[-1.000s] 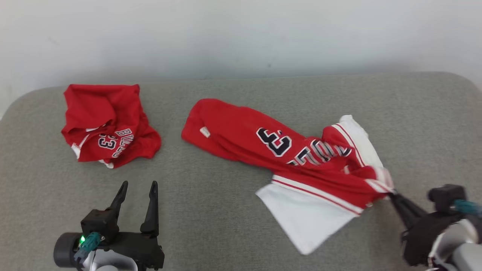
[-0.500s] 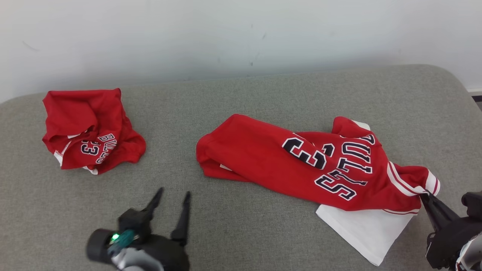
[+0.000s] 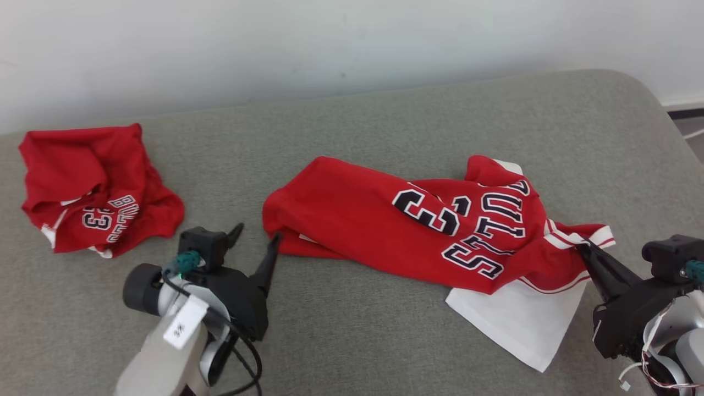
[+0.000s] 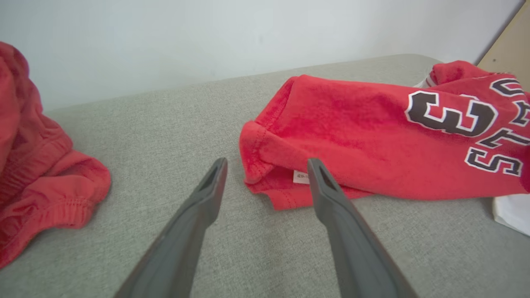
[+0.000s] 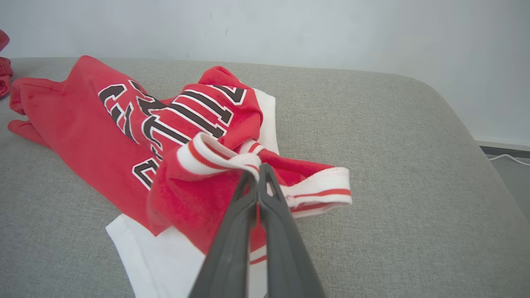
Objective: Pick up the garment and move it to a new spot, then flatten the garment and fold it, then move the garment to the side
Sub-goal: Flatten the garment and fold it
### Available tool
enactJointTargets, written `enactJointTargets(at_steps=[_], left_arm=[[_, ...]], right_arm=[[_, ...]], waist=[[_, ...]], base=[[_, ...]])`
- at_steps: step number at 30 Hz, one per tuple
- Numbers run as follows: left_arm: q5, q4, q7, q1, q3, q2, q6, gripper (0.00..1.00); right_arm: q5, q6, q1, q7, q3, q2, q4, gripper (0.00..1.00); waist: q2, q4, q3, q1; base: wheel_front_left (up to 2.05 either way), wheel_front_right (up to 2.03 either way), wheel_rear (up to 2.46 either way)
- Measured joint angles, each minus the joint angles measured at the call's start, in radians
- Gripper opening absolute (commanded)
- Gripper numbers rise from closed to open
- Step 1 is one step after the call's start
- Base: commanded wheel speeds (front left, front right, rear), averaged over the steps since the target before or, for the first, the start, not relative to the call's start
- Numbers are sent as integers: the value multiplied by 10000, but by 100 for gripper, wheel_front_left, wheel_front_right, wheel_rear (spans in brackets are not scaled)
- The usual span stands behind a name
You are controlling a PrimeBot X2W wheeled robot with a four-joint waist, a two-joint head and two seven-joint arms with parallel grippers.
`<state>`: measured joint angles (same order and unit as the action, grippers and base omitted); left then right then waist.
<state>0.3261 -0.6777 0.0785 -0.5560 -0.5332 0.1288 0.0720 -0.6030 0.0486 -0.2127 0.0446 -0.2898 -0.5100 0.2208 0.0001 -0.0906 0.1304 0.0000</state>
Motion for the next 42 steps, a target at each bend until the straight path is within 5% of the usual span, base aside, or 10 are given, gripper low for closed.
enactJointTargets(at_steps=[16, 17, 18, 28, 42], left_arm=[[640, -2017, -343, -1408, 416, 109, 351, 100], [654, -2174, -393, -1513, 405, 98, 359, 37], [677, -2297, -449, -1585, 387, 56, 437, 0], [811, -2752, 75, -1810, 305, -33, 523, 0], [1057, -1569, 1087, -1719, 253, 796, 604, 0]], right_arm=[[52, 44, -433, 255, -184, 226, -337, 0], [50, 44, -435, 259, -178, 232, -332, 0], [50, 42, -434, 259, -157, 232, -316, 0], [-75, 33, -437, 42, 167, 186, -268, 0], [-773, 403, -1535, -349, 811, -109, 790, 0]], waist=[[1, -994, 898, 1], [0, -1046, 959, 1], [0, -1089, 1015, 1], [0, -897, 1087, 1], [0, 393, 424, 1]], base=[[0, 0, 0], [0, 0, 0], [0, 0, 0], [0, 0, 0], [0, 0, 0]])
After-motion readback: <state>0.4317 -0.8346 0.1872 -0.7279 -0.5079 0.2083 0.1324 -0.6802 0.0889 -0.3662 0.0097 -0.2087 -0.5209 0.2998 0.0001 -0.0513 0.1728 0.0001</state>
